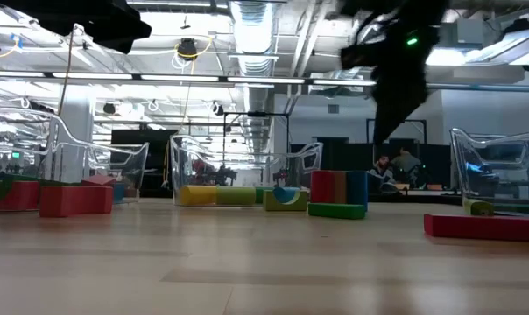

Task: Sort blocks by size
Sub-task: Put the blue cylindrical block into the top transparent bin

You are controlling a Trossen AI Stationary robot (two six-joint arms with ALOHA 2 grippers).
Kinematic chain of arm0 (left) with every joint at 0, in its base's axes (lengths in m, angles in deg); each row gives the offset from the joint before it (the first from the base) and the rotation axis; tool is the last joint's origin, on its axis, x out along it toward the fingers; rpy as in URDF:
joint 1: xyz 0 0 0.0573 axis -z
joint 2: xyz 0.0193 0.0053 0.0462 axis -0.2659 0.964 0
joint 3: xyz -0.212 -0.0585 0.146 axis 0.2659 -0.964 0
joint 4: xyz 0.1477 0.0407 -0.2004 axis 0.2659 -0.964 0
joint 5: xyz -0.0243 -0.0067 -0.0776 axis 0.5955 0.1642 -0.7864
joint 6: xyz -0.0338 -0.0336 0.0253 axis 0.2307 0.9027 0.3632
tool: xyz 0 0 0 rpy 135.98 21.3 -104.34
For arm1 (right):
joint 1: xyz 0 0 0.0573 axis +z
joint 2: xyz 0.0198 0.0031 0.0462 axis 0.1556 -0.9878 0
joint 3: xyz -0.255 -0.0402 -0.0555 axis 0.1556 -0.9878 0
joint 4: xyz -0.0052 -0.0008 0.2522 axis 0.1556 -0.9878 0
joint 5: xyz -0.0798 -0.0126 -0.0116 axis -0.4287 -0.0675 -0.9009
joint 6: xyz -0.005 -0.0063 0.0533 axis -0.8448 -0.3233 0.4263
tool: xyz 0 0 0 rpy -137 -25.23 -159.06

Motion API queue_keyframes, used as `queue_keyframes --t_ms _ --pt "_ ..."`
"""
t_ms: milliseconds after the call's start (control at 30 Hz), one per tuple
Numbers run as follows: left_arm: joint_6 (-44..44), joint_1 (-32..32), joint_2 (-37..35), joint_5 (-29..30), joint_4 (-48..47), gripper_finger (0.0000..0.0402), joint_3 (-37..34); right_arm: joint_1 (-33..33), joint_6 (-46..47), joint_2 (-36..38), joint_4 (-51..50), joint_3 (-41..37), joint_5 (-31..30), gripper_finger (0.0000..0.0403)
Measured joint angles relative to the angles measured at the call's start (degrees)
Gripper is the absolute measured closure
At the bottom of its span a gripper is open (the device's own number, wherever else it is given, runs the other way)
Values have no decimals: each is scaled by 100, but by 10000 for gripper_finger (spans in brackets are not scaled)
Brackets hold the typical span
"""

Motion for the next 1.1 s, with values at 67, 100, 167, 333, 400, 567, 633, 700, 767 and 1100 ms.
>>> queue_keyframes --t_ms 67,100,167,333,400,567,633,700,767,1100 --pt "-2 0 0 2 0 200 0 69 -183 631 652 -539 245 184" --pt "-24 0 0 1 10 200 0 81 -269 914 1008 -795 406 184" --pt "-99 0 0 2 60 200 0 3 -395 1384 1628 -1294 683 184" --pt "-174 0 2 5 285 200 0 -585 -590 1956 2415 -2271 1158 184" --pt "-173 0 2 5 293 201 0 -831 -727 1976 2764 -2520 1432 182" --pt "-142 0 2 7 291 201 0 -1143 -1275 1859 3430 -2731 1580 164" --pt "-128 0 2 8 291 201 0 -1246 -1446 1790 3765 -2750 1584 154" --pt "-124 0 2 11 290 201 0 -1359 -1582 1738 3833 -2752 1610 146" --pt "-122 0 2 11 290 201 0 -1470 -1612 1655 3866 -2752 1660 141" --pt "-126 0 2 11 290 201 2 -1708 -1951 921 4491 -2754 2087 137"
